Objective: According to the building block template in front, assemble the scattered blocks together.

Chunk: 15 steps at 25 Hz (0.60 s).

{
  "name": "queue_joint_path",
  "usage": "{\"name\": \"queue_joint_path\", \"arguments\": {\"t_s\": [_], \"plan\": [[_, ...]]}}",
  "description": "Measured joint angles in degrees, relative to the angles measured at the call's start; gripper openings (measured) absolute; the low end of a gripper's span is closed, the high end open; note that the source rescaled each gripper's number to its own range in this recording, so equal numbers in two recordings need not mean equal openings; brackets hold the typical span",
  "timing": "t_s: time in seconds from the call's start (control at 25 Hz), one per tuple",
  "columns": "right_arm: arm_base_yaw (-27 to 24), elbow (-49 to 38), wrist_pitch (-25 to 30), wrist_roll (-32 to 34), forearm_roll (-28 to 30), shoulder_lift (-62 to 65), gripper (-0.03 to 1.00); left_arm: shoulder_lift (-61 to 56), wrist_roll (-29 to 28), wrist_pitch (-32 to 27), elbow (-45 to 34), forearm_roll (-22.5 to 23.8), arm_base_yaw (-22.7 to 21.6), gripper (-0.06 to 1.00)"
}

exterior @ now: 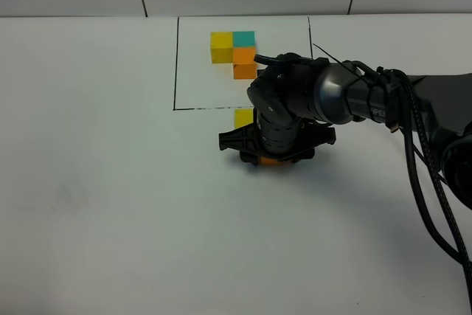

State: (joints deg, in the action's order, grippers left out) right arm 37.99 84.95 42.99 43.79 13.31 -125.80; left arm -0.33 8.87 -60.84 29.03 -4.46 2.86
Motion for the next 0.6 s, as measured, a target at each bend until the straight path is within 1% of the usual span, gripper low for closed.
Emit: {"name": "queue_joint_path", "arguments": {"t_s": [0.08, 0.12, 0.16, 0.2, 0.24, 0.32, 0.44, 0.52, 0.6], "plan": [[-0.11, 0.0, 0.12, -1.64, -0.51, 0.12, 0.64, 0.0, 0.0, 0.0, 0.0, 0.0, 0.0, 0.67], [-0.11, 0.0, 0.34, -2.18, -0.69, 0.31, 0.76, 0.0, 0.0, 0.0, 0.0, 0.0, 0.0, 0.67], [-0.11, -0.05, 0.77, -2.83, -0.9, 0.65, 0.86, 0.0, 0.0, 0.0, 0.0, 0.0, 0.0, 0.67], [-0.11, -0.05, 1.33, -3.2, -1.09, 1.25, 0.92, 0.0, 0.0, 0.0, 0.0, 0.0, 0.0, 0.67], [-0.11, -0.05, 1.81, -3.51, -1.21, 2.12, 0.95, 0.0, 0.0, 0.0, 0.0, 0.0, 0.0, 0.67], [-0.11, -0.05, 3.1, -4.95, -1.21, 4.23, 0.98, 0.0, 0.0, 0.0, 0.0, 0.0, 0.0, 0.67], [-0.78, -0.05, 5.81, -8.88, -1.24, 7.54, 0.99, 0.0, 0.0, 0.0, 0.0, 0.0, 0.0, 0.67], [-2.79, -0.05, 7.26, -12.52, -1.6, 9.63, 1.0, 0.0, 0.0, 0.0, 0.0, 0.0, 0.0, 0.67], [-6.37, -0.05, 8.92, -17.35, -2.41, 11.25, 1.0, 0.0, 0.0, 0.0, 0.0, 0.0, 0.0, 0.67]]}}
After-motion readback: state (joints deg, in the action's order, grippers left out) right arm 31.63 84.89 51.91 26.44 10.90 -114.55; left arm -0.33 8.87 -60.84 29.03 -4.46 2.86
